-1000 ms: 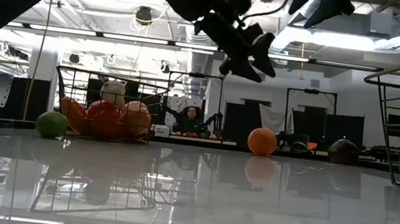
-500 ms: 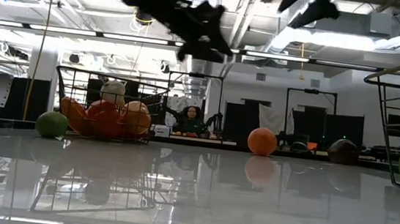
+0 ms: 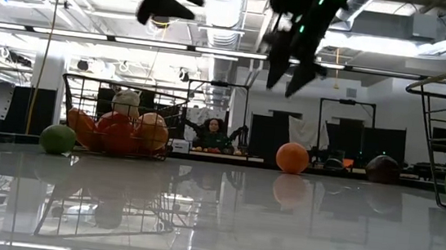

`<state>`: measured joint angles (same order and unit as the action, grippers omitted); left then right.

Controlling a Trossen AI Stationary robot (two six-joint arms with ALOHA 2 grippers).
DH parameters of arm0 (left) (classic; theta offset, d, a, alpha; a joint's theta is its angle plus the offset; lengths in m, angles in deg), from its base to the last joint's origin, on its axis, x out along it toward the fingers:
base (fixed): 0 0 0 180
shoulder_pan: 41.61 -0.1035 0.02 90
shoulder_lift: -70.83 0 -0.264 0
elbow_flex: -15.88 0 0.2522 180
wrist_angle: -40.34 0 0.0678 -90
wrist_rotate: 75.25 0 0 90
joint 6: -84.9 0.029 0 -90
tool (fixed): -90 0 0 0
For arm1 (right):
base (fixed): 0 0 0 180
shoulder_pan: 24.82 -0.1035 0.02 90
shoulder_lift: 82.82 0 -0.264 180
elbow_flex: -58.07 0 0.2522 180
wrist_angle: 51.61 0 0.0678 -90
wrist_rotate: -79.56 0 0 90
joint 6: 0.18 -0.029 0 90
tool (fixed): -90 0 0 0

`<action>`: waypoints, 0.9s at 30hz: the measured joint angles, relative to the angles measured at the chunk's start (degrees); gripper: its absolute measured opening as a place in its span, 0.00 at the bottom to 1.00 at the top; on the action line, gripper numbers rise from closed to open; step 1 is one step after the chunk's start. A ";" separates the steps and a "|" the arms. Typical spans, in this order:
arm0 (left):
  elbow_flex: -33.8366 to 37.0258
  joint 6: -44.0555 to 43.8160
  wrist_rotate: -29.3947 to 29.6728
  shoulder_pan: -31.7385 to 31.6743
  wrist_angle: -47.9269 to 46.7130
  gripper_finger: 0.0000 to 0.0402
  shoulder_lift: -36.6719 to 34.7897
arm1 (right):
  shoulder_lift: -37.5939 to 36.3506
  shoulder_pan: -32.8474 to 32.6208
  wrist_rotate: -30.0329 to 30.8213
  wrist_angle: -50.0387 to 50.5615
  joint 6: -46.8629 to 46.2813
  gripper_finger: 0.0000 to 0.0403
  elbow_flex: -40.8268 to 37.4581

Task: Sort produce into baskets
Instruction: Put the orange into the bottom wire basket

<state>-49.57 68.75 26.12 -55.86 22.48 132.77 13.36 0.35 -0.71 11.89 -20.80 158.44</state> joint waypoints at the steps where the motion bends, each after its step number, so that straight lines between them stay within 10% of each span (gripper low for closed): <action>1: 0.61 -0.55 0.06 0.21 -0.66 0.47 -1.55 | 1.35 0.88 -0.53 -0.03 0.13 0.84 0.00; 27: 3.71 -8.39 3.48 7.96 -13.09 0.47 -16.65 | 12.60 10.65 16.47 16.65 -7.35 0.78 0.85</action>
<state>-45.86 60.36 29.60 -47.89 9.39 116.12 25.96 11.00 15.77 28.55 -28.15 159.29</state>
